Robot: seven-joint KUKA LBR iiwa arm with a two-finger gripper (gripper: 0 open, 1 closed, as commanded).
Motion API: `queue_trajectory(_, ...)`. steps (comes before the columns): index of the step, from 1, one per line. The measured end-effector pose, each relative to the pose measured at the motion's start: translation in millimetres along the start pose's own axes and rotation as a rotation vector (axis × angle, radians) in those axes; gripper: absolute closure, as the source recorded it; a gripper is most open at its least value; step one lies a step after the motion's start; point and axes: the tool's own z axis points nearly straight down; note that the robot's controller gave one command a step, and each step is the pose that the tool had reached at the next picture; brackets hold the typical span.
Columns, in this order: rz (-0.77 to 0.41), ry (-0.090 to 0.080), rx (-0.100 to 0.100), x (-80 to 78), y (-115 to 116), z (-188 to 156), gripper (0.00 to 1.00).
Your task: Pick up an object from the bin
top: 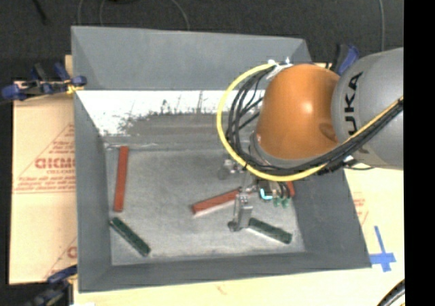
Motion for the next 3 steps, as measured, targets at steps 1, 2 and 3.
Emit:
queue_trajectory(1,0.001,-0.008,-0.001,-1.6,-0.1,-3.9,0.00)
queue_trajectory(2,-0.015,-0.014,0.001,-38.7,-12.2,70.4,0.00)
queue_trajectory(3,0.077,-0.007,0.000,-58.7,-48.7,141.4,0.00)
